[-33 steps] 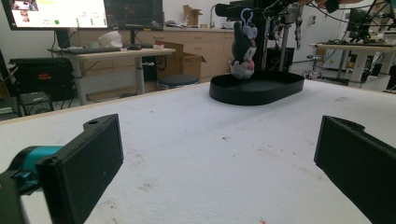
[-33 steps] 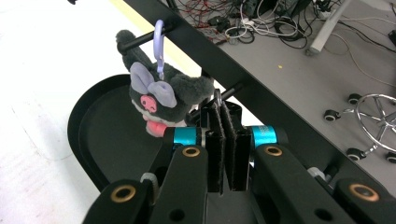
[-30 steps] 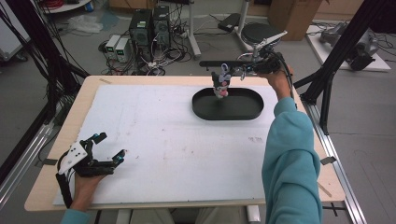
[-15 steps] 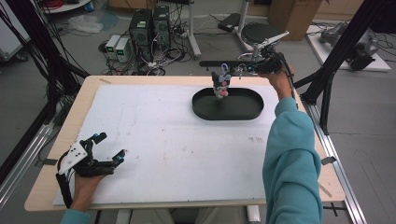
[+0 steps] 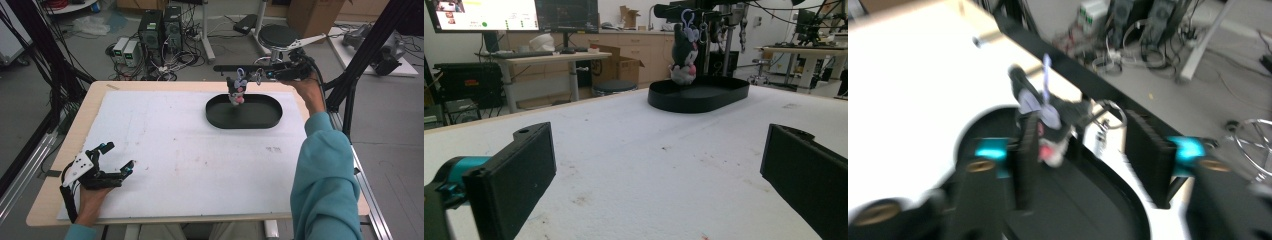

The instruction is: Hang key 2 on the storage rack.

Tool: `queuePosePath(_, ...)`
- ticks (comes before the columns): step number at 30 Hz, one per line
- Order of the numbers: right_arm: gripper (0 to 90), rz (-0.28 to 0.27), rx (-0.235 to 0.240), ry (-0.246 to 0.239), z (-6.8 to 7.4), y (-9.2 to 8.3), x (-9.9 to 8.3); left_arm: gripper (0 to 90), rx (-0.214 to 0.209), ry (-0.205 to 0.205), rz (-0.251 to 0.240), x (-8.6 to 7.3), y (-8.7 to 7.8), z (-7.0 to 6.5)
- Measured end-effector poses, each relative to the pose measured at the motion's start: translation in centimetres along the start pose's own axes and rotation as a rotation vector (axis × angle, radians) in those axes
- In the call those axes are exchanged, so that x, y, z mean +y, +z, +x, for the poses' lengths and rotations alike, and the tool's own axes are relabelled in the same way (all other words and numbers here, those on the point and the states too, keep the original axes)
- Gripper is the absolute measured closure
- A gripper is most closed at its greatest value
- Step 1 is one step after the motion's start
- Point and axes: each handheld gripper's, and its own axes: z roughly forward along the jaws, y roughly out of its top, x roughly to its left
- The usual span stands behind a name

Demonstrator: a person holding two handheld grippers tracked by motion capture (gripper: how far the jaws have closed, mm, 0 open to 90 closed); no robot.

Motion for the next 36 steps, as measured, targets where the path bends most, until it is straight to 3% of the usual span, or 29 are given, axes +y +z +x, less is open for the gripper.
queuePosePath(2,15.0,-0.038,-0.008,0.047,0.8,-0.8,-0.2,1.7,0.000,0.001,0.001,0.0,0.0,0.0)
queuePosePath(3,9.3,-0.058,-0.008,0.054,1.2,-1.1,-0.4,1.7,0.000,0.000,-0.001,0.0,0.0,0.0)
queuePosePath(4,9.1,-0.082,-0.004,0.052,1.6,-1.6,-0.6,1.7,0.000,0.003,0.001,0.0,0.0,0.0)
queuePosePath(6,0.8,-0.104,0.020,0.053,2.5,-2.5,-1.0,1.8,0.000,0.000,-0.001,0.0,0.0,0.0)
queuePosePath(7,0.6,-0.134,0.022,0.039,2.9,-2.9,-1.4,1.8,0.000,0.002,0.000,0.0,0.0,0.0)
queuePosePath(9,0.6,-0.139,0.030,0.045,3.8,-3.6,-1.9,1.7,0.000,0.000,-0.001,0.0,0.0,0.0)
queuePosePath(16,0.6,-0.240,0.047,0.015,7.0,-5.6,-5.1,1.7,0.005,0.000,-0.005,0.0,0.0,0.0)
queuePosePath(20,0.6,-0.303,0.019,0.002,8.8,-5.8,-7.8,1.7,0.006,0.000,-0.005,0.0,0.0,0.0)
queuePosePath(24,0.6,-0.363,0.020,0.018,10.3,-5.6,-10.6,1.7,0.005,-0.002,-0.005,0.0,0.0,0.0)
queuePosePath(27,0.6,-0.386,0.007,0.028,11.4,-5.4,-12.8,1.7,0.006,-0.001,-0.004,0.0,0.0,0.0)
queuePosePath(30,0.6,-0.380,0.026,0.032,12.1,-5.0,-14.7,1.7,0.006,-0.002,-0.001,0.0,0.0,0.0)
queuePosePath(33,0.7,-0.356,0.006,0.029,12.9,-4.6,-16.7,1.7,0.004,0.003,0.001,0.0,0.0,0.0)
queuePosePath(36,0.6,-0.377,-0.027,0.044,13.5,-4.1,-19.1,1.8,0.006,-0.002,-0.001,0.0,0.0,0.0)
